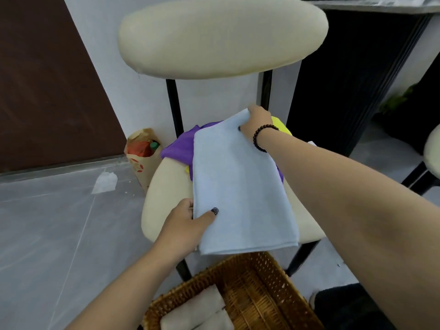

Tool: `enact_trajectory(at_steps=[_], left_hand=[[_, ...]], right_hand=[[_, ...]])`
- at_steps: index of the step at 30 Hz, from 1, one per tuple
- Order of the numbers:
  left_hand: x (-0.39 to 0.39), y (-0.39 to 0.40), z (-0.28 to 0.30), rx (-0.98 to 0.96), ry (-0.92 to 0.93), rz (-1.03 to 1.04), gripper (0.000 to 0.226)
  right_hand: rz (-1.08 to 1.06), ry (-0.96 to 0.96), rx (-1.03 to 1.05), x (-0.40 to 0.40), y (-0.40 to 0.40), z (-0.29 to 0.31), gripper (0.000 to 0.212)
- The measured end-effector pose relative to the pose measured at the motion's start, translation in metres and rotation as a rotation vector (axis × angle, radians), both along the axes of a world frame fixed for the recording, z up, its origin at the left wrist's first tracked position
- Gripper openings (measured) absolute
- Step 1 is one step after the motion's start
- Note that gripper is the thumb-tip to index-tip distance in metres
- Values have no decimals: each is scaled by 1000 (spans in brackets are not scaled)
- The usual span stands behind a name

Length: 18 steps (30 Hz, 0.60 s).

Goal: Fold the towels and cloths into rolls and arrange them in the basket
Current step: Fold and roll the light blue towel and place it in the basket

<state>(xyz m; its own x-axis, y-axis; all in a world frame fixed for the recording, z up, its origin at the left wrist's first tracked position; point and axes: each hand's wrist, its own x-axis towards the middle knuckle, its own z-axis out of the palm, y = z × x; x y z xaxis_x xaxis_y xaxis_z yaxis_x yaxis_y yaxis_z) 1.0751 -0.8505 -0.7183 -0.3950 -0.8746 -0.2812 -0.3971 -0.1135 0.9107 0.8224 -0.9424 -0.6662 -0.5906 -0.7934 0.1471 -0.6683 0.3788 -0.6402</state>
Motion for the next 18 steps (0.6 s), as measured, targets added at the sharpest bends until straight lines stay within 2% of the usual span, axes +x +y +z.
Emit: enact_trajectory(at_steps=[1, 3, 5, 13, 18], left_hand=[[1, 2, 0, -7, 5, -3, 22], [5, 6, 1, -26, 9, -17, 20], [6, 12, 3, -48, 23, -36, 21], [2, 42, -1, -285, -78, -107, 76], [4, 46, -3, -334, -93, -79, 65]], right_hand=[[14, 34, 28, 1, 5, -4, 21], [37, 74, 43, 4, 23, -11, 58], [55, 93, 10, 10, 50, -14, 69], [26, 12, 34, 51, 176, -33, 51], [-86, -204, 280, 63, 210, -38, 48]])
